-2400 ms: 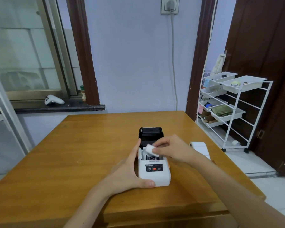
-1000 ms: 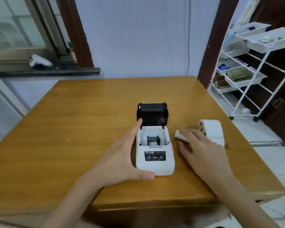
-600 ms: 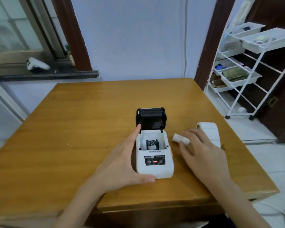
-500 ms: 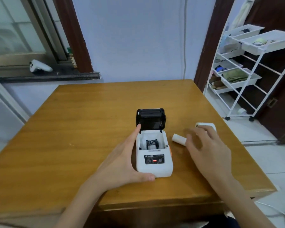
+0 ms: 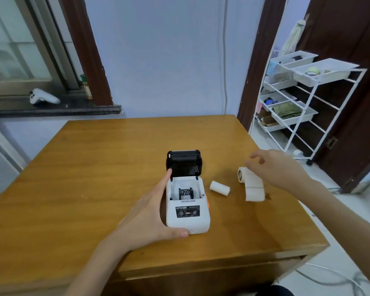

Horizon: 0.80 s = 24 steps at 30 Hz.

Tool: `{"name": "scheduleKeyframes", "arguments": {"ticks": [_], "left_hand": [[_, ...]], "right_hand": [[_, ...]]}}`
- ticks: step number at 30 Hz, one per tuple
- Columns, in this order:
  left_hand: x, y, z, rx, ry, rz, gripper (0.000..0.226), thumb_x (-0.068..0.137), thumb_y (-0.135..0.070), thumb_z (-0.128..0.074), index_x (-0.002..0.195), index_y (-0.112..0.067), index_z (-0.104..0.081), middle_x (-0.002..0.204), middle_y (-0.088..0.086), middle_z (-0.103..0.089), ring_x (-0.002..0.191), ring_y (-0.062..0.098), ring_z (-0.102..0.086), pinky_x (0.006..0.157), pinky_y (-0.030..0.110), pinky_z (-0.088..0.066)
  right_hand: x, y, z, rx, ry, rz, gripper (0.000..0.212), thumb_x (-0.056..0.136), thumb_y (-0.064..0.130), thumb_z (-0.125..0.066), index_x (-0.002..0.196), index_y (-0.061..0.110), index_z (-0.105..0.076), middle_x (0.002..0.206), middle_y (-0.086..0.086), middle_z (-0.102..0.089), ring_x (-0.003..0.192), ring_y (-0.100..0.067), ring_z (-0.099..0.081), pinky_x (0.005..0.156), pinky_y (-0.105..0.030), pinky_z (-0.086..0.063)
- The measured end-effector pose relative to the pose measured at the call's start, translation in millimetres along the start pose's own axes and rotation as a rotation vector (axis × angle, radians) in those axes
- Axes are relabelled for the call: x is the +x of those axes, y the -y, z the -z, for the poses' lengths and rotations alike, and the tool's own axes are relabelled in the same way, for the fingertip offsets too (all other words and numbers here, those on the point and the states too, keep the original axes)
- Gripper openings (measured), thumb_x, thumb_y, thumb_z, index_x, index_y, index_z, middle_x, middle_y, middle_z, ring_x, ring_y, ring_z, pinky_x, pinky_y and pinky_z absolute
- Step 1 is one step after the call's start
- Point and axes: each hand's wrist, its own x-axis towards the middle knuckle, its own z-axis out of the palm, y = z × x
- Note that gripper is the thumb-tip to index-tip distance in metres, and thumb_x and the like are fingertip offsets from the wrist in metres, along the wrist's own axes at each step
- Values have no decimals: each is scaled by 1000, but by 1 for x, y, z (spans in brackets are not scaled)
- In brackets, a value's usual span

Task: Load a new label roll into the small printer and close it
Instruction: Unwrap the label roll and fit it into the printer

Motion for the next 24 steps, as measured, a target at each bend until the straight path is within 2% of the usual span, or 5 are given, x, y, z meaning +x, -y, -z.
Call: {"name": "scheduleKeyframes", "arguments": {"ticks": [5,10,16,19,24], "left_hand": [[0,0,0,12,0,2,136,51,-79,-81,142,-69,20,161,-30,-24,147,3,-29,119,46,-33],[1,2,0,32,1,-7,137,52,-79,-81,143,-67,22,161,-28,-23,146,2,-29,118,43,-33],[0,-1,0,24,-5,-8,138,53,-74,-83,147,-62,18,159,-31,-24,143,-2,-29,117,38,-33],[0,0,0,5,-1,-6,139,52,-75,-82,149,-60,16,160,-29,-27,146,1,-29,119,42,-33],[0,0,1,-37,1,-6,138,50,-79,-82,148,-63,14,161,-27,-27,147,4,-30,119,47,-33]], "right_hand": [[7,24,-3,-122,47,-90,58,86,61,-45,118,15,-60,97,-7,-61,87,-25,-59,65,-34,-43],[5,22,-14,-153,57,-72,55,83,61,-49,105,12,-64,89,-6,-63,80,-23,-61,63,-35,-48],[-3,29,-5,106,60,-68,40,80,45,-61,92,7,-69,73,-9,-63,67,-22,-61,57,-33,-45],[-19,49,8,316,69,33,28,81,43,-65,86,16,-69,63,-1,-56,54,-14,-47,49,-26,-34],[-53,87,11,573,161,235,19,83,42,-67,85,23,-66,65,-10,-71,39,-5,-38,38,-17,-28]]}}
